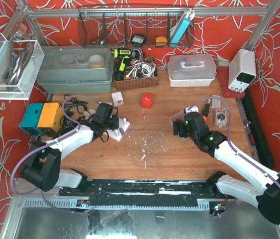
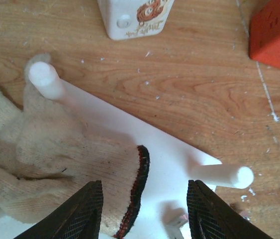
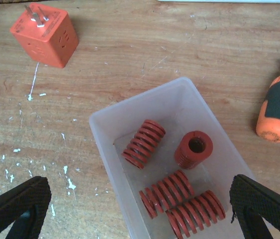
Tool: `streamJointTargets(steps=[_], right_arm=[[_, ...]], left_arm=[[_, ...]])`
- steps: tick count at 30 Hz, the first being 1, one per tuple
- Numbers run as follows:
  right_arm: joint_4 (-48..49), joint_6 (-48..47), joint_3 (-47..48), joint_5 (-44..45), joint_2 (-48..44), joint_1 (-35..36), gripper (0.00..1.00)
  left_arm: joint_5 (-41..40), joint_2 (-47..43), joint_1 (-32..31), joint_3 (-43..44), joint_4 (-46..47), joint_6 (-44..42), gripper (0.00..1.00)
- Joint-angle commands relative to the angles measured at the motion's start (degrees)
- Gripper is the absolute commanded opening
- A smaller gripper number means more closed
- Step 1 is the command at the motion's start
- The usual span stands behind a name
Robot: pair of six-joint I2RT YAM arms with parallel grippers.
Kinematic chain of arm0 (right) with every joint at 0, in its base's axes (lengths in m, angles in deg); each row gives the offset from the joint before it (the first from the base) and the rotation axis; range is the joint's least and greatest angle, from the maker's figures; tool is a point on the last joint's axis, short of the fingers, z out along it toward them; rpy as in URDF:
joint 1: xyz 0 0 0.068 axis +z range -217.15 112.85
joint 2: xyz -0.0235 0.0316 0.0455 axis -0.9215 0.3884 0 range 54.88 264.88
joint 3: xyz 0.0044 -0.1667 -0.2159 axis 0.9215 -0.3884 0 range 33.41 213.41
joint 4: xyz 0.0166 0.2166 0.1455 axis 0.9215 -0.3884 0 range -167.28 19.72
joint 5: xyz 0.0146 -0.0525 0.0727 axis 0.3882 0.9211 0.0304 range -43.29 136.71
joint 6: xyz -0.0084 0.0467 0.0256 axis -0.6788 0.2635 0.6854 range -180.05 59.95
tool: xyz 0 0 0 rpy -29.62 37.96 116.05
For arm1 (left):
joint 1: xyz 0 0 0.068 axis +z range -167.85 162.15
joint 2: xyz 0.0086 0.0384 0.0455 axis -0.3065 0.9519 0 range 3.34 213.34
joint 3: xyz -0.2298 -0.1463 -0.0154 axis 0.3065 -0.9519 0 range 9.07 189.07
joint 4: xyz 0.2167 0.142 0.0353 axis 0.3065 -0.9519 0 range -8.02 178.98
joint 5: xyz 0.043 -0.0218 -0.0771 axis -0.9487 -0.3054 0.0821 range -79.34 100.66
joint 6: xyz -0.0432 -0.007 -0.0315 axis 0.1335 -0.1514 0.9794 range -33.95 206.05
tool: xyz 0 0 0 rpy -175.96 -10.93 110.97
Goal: Install the large spring
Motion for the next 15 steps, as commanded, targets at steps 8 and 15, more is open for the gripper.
streamJointTargets(steps=[8, 15], right_arm=[[8.51, 0.08, -7.03, 3.40, -5.13, 0.23, 0.99], [8.12, -0.01, -6.24, 3.63, -3.00, 0.38, 0.99]], left_arm=[[-1.11, 10.09, -1.01, 3.85, -0.07, -2.55, 0.52], [-4.76, 13.38, -1.09, 4.97, -1.02, -2.83, 0.51]])
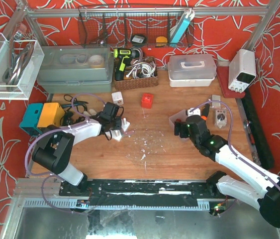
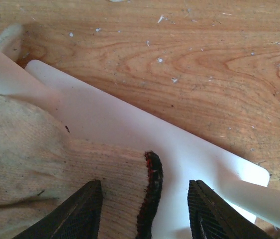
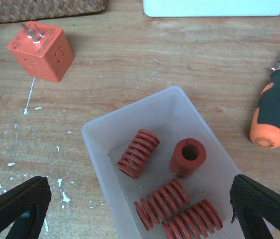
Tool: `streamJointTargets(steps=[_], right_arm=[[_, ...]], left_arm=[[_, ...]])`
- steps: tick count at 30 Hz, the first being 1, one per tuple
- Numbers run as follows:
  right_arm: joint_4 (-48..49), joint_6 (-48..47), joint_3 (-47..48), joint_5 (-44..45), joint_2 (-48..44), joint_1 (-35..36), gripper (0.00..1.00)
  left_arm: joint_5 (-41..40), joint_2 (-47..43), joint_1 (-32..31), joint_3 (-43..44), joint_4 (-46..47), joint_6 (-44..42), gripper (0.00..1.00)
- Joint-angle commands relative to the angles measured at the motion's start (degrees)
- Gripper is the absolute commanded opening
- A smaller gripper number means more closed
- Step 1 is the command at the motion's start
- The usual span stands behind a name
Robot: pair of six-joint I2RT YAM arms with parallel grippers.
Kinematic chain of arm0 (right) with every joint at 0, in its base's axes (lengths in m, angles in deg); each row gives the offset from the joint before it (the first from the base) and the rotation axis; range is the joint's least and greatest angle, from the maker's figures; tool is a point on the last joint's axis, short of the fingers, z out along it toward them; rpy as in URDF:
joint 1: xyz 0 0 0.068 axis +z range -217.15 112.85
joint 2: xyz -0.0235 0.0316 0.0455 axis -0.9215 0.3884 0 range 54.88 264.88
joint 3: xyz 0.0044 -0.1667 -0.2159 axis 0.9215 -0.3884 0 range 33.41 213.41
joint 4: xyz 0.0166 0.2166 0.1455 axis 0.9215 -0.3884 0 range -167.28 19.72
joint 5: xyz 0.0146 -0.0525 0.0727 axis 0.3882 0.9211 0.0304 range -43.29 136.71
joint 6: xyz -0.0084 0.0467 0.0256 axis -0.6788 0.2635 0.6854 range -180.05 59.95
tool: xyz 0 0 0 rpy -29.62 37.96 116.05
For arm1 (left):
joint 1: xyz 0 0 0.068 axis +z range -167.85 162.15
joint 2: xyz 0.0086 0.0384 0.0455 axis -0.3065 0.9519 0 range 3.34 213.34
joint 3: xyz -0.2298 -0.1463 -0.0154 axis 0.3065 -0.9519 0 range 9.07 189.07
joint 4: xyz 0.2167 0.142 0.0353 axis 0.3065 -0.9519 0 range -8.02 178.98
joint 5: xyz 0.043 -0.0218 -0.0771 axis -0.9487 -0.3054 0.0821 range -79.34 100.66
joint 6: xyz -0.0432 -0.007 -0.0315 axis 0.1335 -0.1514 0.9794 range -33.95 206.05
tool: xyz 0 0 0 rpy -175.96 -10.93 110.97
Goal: Install the large spring
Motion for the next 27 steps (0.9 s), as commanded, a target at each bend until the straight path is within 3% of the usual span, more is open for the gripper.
streamJointTargets(steps=[1, 5, 9, 19, 27], right_arm=[[0.62, 0.08, -0.05, 1.74, 1.01, 0.33, 0.99], [1.10, -0.06, -0.38, 2.23, 1.20, 0.35, 0.99], [1.59, -0.21, -0.60, 2.45, 1.62, 0.43, 0.99], [1.89, -0.49, -0.41, 2.81, 2.52, 0.82, 0.99], [1.90, -0.58, -0.33, 3.12, 3.11, 0.94, 0.99]], left_arm=[[-3.08, 1.66, -0.44, 0.92, -0.45, -1.03, 0.50], [-3.28, 3.54, -0.46, 0.73, 0.41, -1.29, 0.47], [-3.93, 5.07, -0.67, 1.28, 0.01, -1.65, 0.39], [-3.16, 2.38, -1.85, 3.00, -1.11, -2.03, 0.00], [-6.92, -5.75, -2.11, 6.95, -4.68, -0.14, 0.00]])
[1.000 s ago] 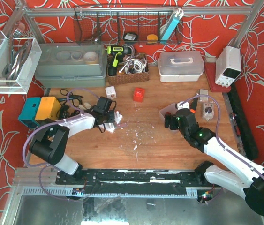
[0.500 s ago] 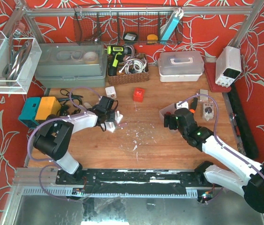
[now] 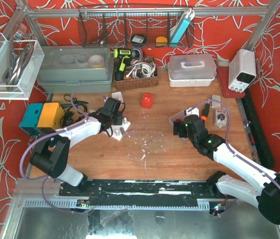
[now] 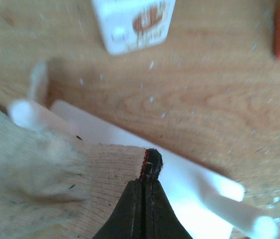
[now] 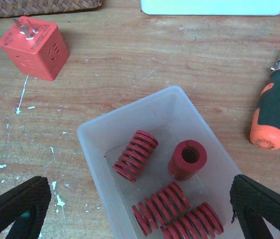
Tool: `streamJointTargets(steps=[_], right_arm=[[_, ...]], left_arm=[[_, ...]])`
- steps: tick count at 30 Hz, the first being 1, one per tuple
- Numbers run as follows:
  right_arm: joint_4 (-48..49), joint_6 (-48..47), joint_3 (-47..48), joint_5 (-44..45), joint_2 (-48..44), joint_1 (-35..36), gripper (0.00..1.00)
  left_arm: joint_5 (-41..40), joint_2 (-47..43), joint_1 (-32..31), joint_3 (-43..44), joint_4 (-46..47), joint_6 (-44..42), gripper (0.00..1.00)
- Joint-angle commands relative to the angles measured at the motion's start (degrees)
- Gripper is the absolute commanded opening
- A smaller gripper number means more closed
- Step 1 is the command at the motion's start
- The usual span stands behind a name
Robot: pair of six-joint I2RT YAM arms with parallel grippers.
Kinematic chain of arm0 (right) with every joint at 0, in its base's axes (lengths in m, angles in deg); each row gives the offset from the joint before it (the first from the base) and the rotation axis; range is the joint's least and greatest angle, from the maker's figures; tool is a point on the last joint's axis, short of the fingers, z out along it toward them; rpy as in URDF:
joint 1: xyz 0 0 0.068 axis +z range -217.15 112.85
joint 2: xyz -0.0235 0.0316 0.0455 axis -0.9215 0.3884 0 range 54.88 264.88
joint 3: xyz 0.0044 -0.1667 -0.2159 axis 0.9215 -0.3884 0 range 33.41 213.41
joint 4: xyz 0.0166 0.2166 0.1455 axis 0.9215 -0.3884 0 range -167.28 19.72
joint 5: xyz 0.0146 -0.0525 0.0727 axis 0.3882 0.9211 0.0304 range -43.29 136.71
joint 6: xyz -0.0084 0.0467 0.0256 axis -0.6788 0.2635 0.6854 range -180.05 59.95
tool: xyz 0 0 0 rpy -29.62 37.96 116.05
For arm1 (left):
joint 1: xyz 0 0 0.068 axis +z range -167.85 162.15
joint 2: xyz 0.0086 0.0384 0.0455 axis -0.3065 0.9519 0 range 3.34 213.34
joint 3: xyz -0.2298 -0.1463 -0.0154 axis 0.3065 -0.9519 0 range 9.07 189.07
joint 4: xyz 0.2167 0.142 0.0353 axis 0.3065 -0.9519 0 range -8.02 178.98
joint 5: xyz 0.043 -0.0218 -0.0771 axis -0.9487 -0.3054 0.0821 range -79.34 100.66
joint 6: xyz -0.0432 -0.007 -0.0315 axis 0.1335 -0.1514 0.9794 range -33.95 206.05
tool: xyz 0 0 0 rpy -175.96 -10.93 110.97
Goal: Install the large spring
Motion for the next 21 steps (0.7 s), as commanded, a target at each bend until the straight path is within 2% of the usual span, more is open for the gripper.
streamJointTargets(steps=[1, 14, 21], right_arm=[[0.22, -0.43, -0.38, 1.90, 0.35, 0.45, 0.99], [0.18, -0.73, -0.41, 2.94, -0.04, 0.95, 0.99], [0.24, -0.81, -0.32, 3.00, 0.16, 1.13, 0.99]], left_arm=[[-3.64, -6.78, -0.58, 3.68, -2.51, 1.76, 0.00], [-4.60, -16.15, -0.58, 10.63, -0.45, 3.83, 0.00], [3.21, -15.24, -0.71, 14.90, 5.21, 3.14, 0.00]])
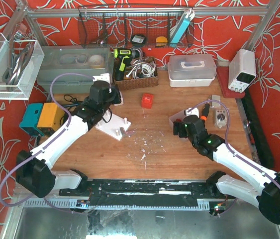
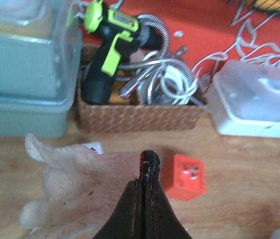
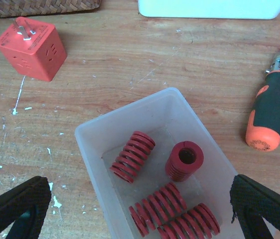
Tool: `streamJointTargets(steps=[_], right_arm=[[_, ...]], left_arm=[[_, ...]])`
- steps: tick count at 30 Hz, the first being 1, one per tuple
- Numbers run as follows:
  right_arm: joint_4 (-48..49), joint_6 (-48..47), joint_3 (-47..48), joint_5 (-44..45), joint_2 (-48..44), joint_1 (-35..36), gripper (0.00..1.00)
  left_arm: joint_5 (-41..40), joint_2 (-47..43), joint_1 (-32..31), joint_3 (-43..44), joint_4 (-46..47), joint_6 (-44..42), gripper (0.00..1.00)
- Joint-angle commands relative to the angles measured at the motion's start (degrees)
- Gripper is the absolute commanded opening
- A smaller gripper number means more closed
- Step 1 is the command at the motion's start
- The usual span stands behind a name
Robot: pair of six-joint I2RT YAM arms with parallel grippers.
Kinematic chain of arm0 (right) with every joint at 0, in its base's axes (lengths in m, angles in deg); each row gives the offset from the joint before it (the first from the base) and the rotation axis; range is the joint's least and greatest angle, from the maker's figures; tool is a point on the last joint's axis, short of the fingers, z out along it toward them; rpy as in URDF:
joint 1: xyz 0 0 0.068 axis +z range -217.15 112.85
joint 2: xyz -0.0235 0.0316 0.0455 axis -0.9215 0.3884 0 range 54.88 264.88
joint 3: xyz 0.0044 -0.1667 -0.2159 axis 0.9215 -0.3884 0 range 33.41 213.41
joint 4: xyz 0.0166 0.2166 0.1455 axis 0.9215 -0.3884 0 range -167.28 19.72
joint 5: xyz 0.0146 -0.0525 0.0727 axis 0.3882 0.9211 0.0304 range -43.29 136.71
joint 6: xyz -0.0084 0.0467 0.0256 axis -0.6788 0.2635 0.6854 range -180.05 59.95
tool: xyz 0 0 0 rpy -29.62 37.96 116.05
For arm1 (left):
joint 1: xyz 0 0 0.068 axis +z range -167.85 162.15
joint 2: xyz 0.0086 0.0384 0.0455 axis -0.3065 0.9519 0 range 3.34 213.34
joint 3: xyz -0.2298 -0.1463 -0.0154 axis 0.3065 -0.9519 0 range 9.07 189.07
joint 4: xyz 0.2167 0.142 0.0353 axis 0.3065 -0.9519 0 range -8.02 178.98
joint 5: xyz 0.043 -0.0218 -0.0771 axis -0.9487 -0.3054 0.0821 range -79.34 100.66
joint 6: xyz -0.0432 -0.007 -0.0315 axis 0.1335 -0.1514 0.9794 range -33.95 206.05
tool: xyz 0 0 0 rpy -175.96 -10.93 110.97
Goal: Install the large spring
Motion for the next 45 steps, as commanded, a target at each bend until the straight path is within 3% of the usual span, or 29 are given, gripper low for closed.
streamJointTargets(steps=[1, 10, 17, 19, 20, 21, 23, 25, 28, 38, 45], right_arm=[[0.23, -0.52, -0.34, 1.77, 0.02, 0.50, 0.99], [0.89, -1.00, -0.17, 1.18, 1.47, 0.94, 0.99], [0.92, -1.90, 0.70, 0.95, 4.07, 1.88, 0.99], [0.76, -1.99, 1.00, 1.32, 4.54, 2.16, 0.99], [0.81, -2.01, 1.08, 1.43, 4.73, 2.22, 0.99], [0.77, -1.97, 1.13, 1.58, 4.93, 2.30, 0.99], [0.74, -2.00, 1.25, 1.80, 5.12, 2.45, 0.99], [0.70, -1.93, 1.35, 2.03, 5.30, 2.52, 0.99], [0.59, -1.75, 1.57, 2.04, 5.62, 2.60, 0.99], [0.50, -1.62, 1.59, 2.97, 5.86, 2.78, 0.99], [0.65, -1.11, 1.23, 3.45, 5.03, 2.88, 0.99]], left_arm=[[5.35, 0.58, -0.55, 3.15, 5.73, 0.17, 0.00], [15.78, 12.89, -0.83, 7.32, 12.96, 1.03, 0.00], [15.33, 26.96, -1.30, 13.80, 11.47, -2.27, 0.02], [15.38, 29.50, -1.35, 16.41, 9.45, -3.27, 0.11], [15.11, 30.36, -1.43, 16.77, 8.98, -3.64, 0.20], [14.67, 30.87, -1.47, 16.97, 8.60, -3.92, 0.35], [13.21, 31.51, -1.63, 17.09, 7.47, -4.37, 0.50], [12.33, 31.20, -1.93, 16.62, 6.63, -5.10, 0.60], [11.02, 29.53, -2.62, 15.00, 5.44, -6.01, 0.67], [11.41, 19.82, -6.39, 4.24, 2.11, -10.19, 0.64], [11.23, 14.85, -13.84, -3.76, -1.50, -25.86, 0.54]])
